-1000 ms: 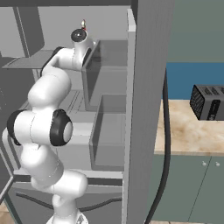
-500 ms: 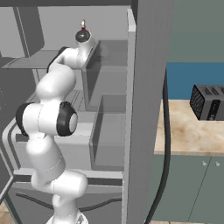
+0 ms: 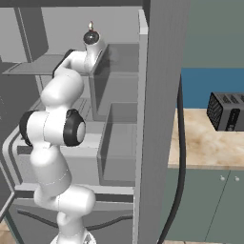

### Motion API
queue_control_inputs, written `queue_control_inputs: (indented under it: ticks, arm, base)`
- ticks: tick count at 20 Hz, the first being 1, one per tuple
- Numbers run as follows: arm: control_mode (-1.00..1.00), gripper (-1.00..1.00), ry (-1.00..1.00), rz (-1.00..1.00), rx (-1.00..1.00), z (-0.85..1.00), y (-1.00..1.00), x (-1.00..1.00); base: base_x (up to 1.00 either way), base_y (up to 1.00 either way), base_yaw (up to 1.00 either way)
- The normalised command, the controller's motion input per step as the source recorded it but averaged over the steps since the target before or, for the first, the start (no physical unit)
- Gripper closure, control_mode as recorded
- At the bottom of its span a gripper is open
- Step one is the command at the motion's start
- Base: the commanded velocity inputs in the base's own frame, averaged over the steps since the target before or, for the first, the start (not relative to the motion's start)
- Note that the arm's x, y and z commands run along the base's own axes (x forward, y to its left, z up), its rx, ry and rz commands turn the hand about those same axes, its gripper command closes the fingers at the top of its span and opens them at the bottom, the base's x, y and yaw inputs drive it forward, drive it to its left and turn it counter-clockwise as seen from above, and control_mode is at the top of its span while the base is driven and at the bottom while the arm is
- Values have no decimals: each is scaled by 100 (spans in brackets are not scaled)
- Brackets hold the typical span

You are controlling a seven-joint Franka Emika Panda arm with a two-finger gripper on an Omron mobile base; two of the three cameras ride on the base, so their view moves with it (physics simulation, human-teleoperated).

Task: Pick the two apples from the fridge and place them on the plate next to the blender to make a fruit smoothie.

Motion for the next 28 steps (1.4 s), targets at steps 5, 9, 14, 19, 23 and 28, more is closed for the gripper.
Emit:
queue_control_inputs:
  ticks: [5, 9, 14, 19, 23, 28]
  arm:
    - [-100, 100, -1, 0, 0, 0, 0, -25]
    - [-100, 100, -21, 2, 0, 4, 3, -97]
    - [-100, 100, -34, 8, -4, 50, 23, -100]
    - [-100, 100, -12, 8, -5, 59, 15, -100]
    - [-100, 100, 4, 8, -6, 10, 3, -100]
    - [-100, 100, 21, 5, -13, -44, 8, -100]
  base:
    - [0, 0, 0]
    - [0, 0, 0]
    - [0, 0, 0]
    - [0, 0, 0]
    - [0, 0, 0]
    - [0, 0, 0]
